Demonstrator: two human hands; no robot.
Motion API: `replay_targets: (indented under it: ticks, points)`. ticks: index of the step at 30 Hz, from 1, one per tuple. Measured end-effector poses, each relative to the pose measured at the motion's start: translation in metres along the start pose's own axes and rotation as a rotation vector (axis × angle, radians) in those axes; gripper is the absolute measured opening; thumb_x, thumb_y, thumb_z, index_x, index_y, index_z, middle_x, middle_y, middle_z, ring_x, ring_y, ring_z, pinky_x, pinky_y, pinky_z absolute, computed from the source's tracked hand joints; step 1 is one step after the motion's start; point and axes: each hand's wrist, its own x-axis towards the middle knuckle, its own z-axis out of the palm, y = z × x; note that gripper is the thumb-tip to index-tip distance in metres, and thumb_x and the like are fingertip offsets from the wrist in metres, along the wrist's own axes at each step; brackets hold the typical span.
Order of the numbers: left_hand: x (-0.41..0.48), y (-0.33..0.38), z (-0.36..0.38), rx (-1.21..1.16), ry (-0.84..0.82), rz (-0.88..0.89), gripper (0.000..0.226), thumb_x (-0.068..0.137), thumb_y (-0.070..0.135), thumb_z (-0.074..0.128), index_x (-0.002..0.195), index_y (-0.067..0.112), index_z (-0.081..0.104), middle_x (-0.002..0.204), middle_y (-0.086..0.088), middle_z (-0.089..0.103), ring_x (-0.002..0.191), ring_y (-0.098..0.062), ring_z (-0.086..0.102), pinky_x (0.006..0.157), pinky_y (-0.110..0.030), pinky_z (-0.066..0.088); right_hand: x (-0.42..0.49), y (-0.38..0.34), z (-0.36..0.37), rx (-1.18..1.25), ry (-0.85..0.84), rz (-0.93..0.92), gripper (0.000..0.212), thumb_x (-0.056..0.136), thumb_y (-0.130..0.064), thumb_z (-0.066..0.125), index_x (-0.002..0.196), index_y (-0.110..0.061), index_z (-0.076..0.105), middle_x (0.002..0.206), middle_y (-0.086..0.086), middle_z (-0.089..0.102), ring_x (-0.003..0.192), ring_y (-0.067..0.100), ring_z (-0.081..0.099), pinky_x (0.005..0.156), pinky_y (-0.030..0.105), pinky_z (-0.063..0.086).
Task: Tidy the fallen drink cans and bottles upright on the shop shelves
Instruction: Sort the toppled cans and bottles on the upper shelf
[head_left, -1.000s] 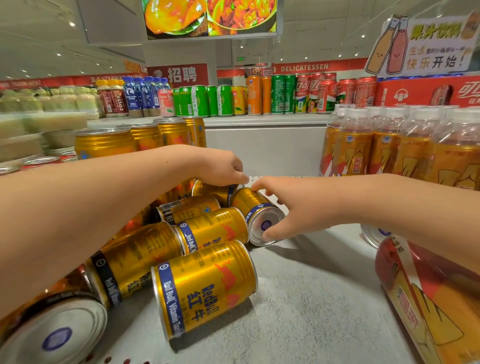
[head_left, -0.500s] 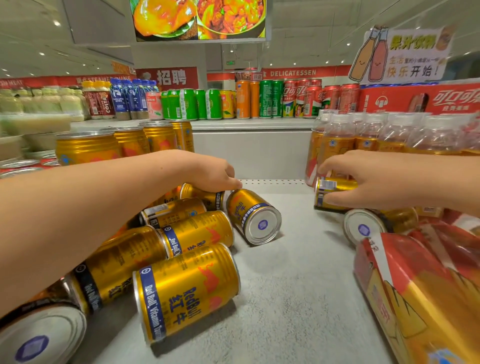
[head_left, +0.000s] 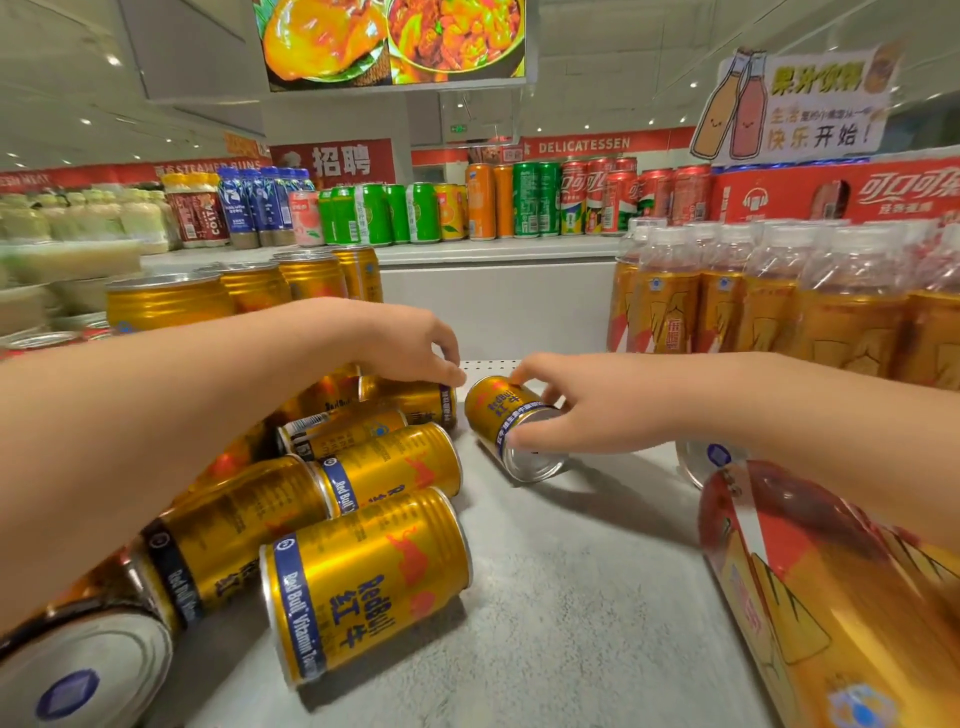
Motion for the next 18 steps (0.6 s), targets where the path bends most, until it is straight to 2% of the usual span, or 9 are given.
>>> replay_targets:
  ticks: [3,5,7,10,13,15,18]
  points:
    - [0.009,0.006,0.01,0.103,0.112,-0.031,0.047,0.096,0.066,0.046,0.122,0.031,0.065,0.115,0.0,0.066,0.097,-0.022,0.06,0.078,-0.032,0.05,0.007,-0.004,0.003,0.03,0.032,-0.03,0.066,0.086,-0.059,0.064,0.144,-0.037,0.038,0.125,-0.007,0.061,0.1,0.013,0.061,0.079,0.024,0.049]
    - [0.013,0.007,0.016,0.241,0.221,-0.056,0.048,0.097,0.067,0.041,0.108,0.027,0.065,0.094,0.001,0.065,0.088,-0.024,0.059,0.066,-0.03,0.045,0.008,-0.003,0.005,0.035,0.063,-0.057,0.061,0.087,-0.055,0.066,0.141,-0.04,0.041,0.122,-0.008,0.062,0.098,0.01,0.062,0.074,0.02,0.049]
    - [0.016,0.007,0.02,0.329,0.286,-0.095,0.043,0.099,0.063,0.039,0.097,0.024,0.058,0.076,0.003,0.055,0.081,-0.025,0.057,0.062,-0.031,0.044,0.008,-0.003,0.007,0.052,0.096,-0.067,0.058,0.086,-0.053,0.067,0.138,-0.041,0.044,0.12,-0.01,0.062,0.097,0.008,0.063,0.071,0.018,0.048]
    - [0.018,0.003,0.02,0.339,0.238,-0.157,0.037,0.103,0.053,0.039,0.105,0.022,0.06,0.086,-0.001,0.059,0.083,-0.025,0.057,0.067,-0.036,0.05,0.008,-0.005,0.01,0.095,0.145,-0.059,0.055,0.083,-0.056,0.069,0.131,-0.04,0.048,0.12,-0.014,0.061,0.099,0.007,0.063,0.077,0.023,0.052]
    - [0.016,-0.004,0.015,0.358,0.188,-0.125,0.036,0.105,0.042,0.041,0.119,0.018,0.064,0.098,-0.004,0.064,0.089,-0.026,0.06,0.079,-0.04,0.058,0.008,-0.008,0.011,0.185,0.198,-0.066,0.05,0.082,-0.055,0.071,0.123,-0.035,0.052,0.115,-0.014,0.062,0.099,0.005,0.063,0.086,0.032,0.055]
    - [0.014,-0.007,0.011,0.38,0.175,-0.093,0.033,0.104,0.038,0.042,0.121,0.021,0.064,0.102,-0.003,0.065,0.091,-0.026,0.061,0.079,-0.04,0.057,0.009,-0.013,0.01,0.285,0.209,-0.097,0.043,0.083,-0.048,0.074,0.119,-0.033,0.056,0.111,-0.014,0.064,0.098,0.002,0.064,0.086,0.029,0.056]
    - [0.011,-0.011,0.008,0.313,0.12,-0.074,0.033,0.101,0.044,0.048,0.124,0.025,0.063,0.105,0.0,0.065,0.093,-0.023,0.06,0.074,-0.034,0.05,0.011,-0.02,0.008,0.354,0.188,-0.134,0.038,0.087,-0.039,0.073,0.121,-0.032,0.057,0.111,-0.013,0.065,0.099,0.0,0.065,0.087,0.026,0.056]
